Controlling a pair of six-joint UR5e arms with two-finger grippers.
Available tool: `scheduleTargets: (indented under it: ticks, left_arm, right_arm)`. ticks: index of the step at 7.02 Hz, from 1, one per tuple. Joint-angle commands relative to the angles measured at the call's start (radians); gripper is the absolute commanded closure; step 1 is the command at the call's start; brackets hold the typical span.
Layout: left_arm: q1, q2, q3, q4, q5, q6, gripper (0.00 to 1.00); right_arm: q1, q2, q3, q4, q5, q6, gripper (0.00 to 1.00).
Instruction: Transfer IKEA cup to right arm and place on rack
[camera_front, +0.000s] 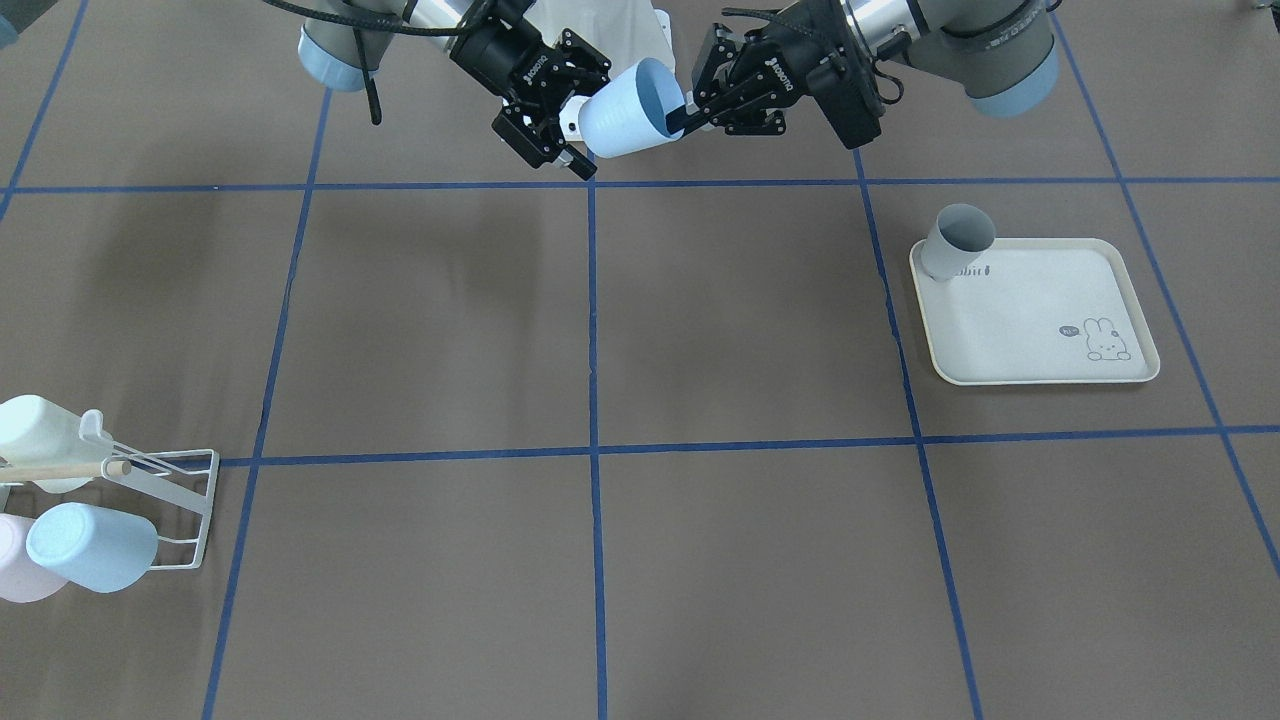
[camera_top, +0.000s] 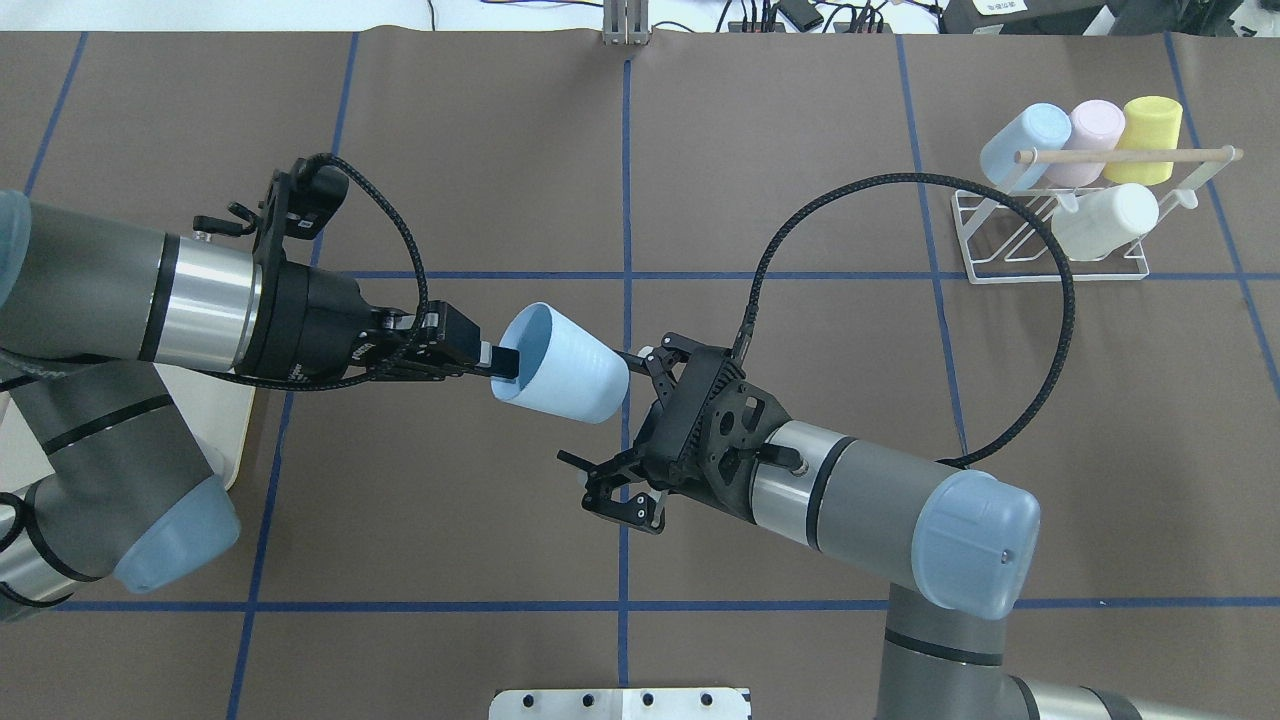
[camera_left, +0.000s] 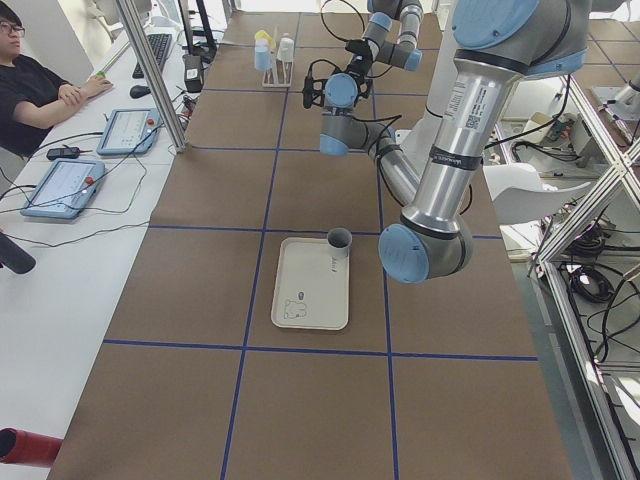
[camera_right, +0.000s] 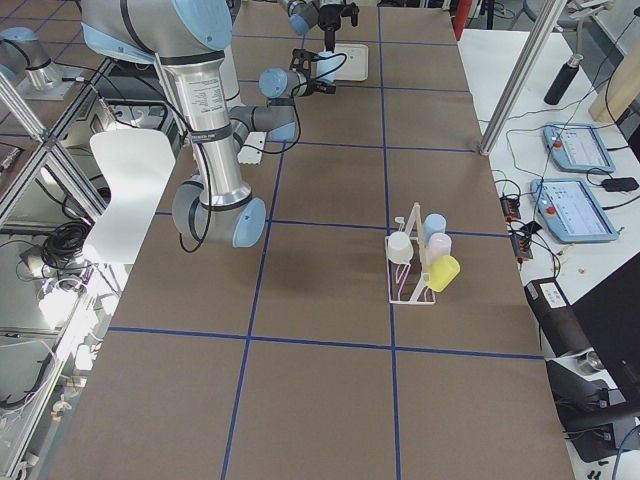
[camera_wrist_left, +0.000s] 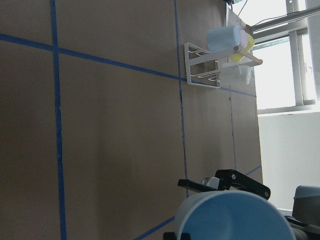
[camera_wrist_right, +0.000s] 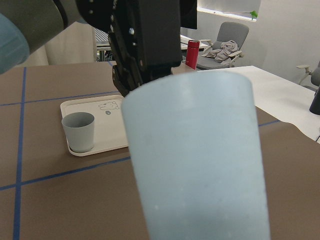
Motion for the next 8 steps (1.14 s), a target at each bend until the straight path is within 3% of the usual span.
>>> scheduleTargets:
  ticks: [1, 5, 6, 8]
  left_arm:
    - [0.026, 0.001, 0.013, 0.001, 0.003, 0.001, 1.00]
    - [0.027, 0.009, 0.012, -0.001, 0.002, 0.007, 1.00]
    - [0.027, 0.009, 0.010, -0.001, 0.002, 0.007, 1.00]
    - [0.027, 0.009, 0.010, -0.001, 0.002, 0.007, 1.00]
  right_arm:
    - [0.000, 0.001, 0.000, 0.000, 0.000, 0.000, 0.01]
    - [0.000, 0.004, 0.000, 0.000, 0.000, -0.012, 0.02]
    - [0.002, 0.004, 0.000, -0.002, 0.000, -0.014, 0.11]
    - [0.000, 0.006, 0.003, -0.002, 0.002, -0.012, 0.50]
